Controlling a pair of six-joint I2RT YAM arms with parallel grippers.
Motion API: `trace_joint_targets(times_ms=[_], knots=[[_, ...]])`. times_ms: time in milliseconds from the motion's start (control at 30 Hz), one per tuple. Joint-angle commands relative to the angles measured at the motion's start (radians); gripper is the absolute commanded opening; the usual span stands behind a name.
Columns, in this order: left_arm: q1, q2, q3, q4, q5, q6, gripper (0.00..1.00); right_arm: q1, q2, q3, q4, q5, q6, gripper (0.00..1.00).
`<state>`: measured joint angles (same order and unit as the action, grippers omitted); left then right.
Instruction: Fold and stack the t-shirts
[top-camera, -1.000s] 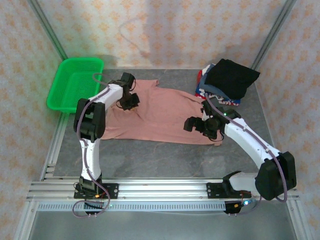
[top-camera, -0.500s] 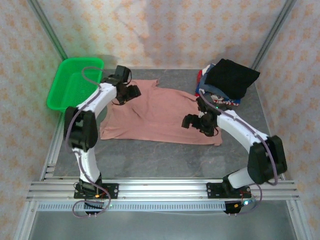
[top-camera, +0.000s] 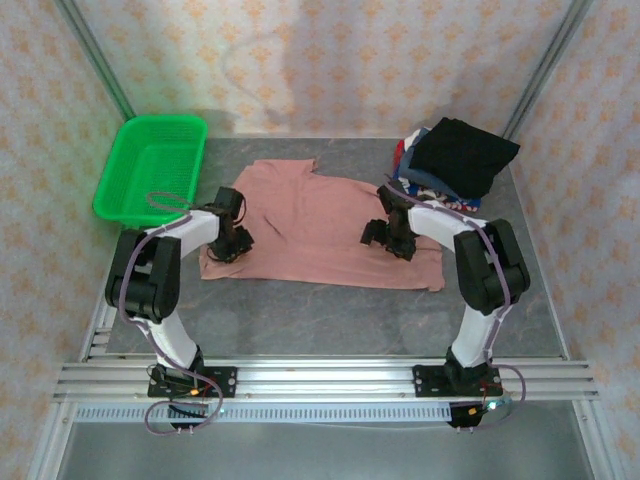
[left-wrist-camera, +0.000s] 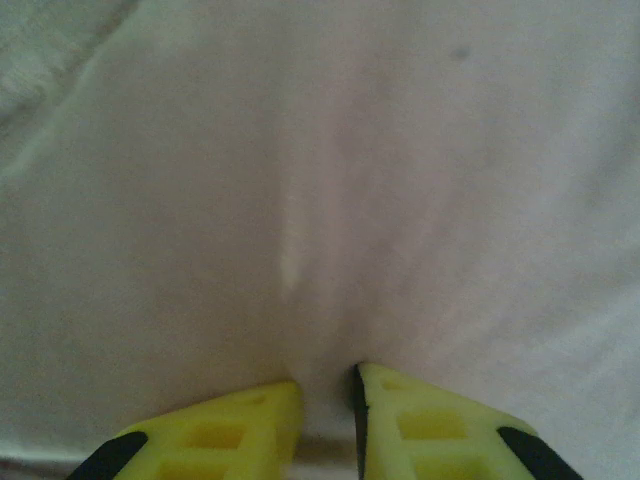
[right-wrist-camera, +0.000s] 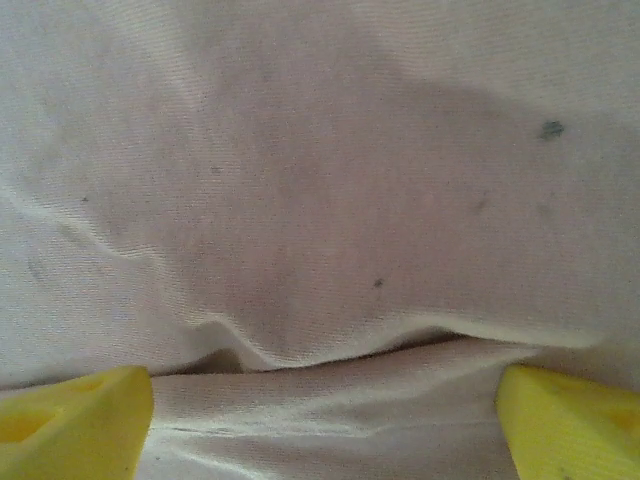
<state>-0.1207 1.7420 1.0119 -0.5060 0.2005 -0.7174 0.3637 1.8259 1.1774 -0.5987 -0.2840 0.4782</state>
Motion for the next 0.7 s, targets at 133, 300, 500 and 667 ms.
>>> trace_joint_targets(times_ms=[133,300,500,667], knots=[[0.044,-0.073,-0.155,-0.017,-0.066,-0.04,0.24,0.025,-0.035,-0.087,-0.109,0.06,0.004,0.85],[0.041,-0.176,-0.298,-0.048,-0.015,-0.089,0.24,0.047,-0.1,-0.173,-0.173,0.057,0.018,0.84],[0.039,-0.361,-0.412,-0.158,-0.001,-0.139,0.26,0.068,-0.17,-0.265,-0.212,0.057,0.048,0.84],[0.038,-0.453,-0.387,-0.231,0.016,-0.147,0.32,0.067,-0.222,-0.22,-0.235,0.102,0.035,0.86]])
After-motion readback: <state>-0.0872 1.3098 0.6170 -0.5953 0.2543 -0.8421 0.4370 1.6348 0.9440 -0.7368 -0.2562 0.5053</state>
